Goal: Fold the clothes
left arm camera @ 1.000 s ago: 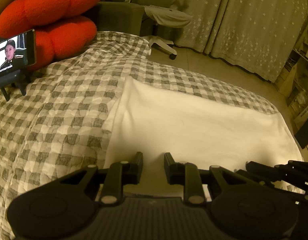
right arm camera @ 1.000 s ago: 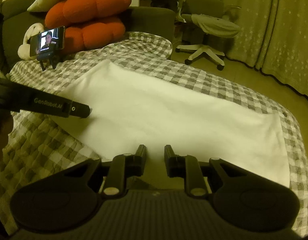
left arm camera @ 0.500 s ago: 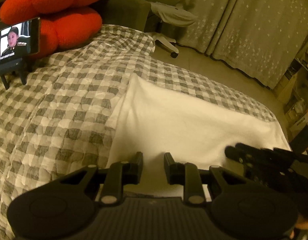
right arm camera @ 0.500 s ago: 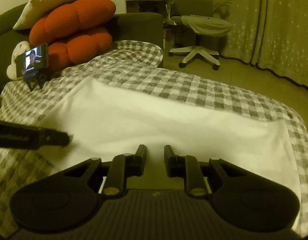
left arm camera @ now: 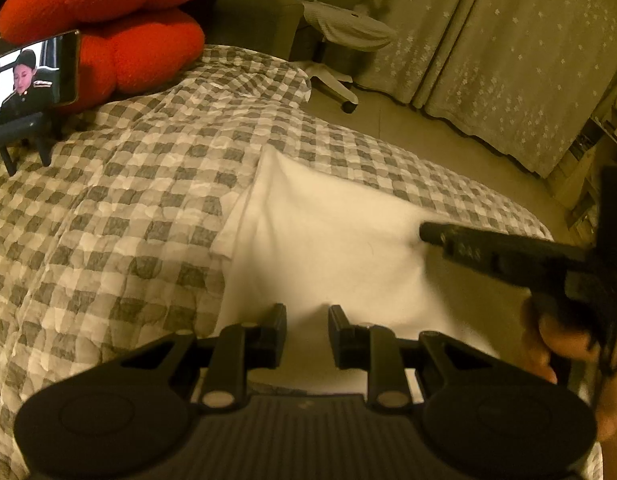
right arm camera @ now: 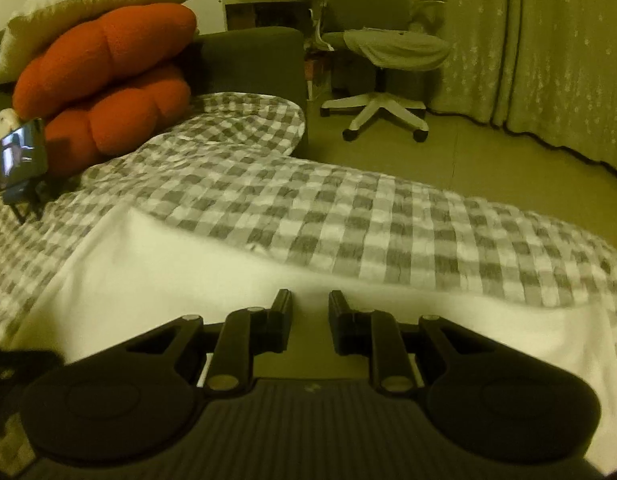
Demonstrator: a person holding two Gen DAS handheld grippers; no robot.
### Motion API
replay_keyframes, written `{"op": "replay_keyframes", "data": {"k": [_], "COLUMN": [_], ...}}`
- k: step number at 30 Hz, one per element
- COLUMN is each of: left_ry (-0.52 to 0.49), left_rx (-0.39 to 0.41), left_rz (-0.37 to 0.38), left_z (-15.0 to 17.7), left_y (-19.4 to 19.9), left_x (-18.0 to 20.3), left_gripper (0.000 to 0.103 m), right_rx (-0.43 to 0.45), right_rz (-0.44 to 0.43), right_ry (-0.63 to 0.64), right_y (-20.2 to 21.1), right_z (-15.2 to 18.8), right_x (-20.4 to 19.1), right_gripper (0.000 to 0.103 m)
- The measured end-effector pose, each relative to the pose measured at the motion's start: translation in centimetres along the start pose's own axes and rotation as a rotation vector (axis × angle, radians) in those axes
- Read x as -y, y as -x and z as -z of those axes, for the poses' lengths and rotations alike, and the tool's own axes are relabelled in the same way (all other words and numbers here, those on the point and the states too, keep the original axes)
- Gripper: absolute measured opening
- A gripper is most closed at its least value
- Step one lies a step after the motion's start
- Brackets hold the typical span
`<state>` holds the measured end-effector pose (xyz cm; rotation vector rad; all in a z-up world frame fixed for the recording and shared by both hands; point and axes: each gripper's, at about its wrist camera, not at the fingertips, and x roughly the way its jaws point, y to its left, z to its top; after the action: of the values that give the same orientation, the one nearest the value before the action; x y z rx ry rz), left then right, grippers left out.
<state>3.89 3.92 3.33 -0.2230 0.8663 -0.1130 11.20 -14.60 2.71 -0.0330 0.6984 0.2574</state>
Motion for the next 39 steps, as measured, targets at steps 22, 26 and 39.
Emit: {"op": "replay_keyframes", "data": {"k": [22, 26, 39], "left_ry": [0.064, 0.096, 0.059], "left_rx": [0.145, 0.058, 0.059], "left_rz": [-0.062, -0.088, -0.114], "left_z": [-3.9, -3.8, -3.7], "left_y": [-1.0, -3.0, -2.8], "left_x": [-3.1, -4.1, -3.5], "left_gripper": [0.041, 0.044, 0.044], "right_rx": [0.044, 0.04, -0.068], "right_rz": [0.033, 0.046, -0.006], "right_ry": [0.005, 0.051, -0.012], "right_y": [2.9, 3.1, 6.6], "right_z": [2.0, 2.7, 4.2], "right_x": [-1.9, -2.4, -3.7], "right_gripper": [0.029, 0.029, 0.03]}}
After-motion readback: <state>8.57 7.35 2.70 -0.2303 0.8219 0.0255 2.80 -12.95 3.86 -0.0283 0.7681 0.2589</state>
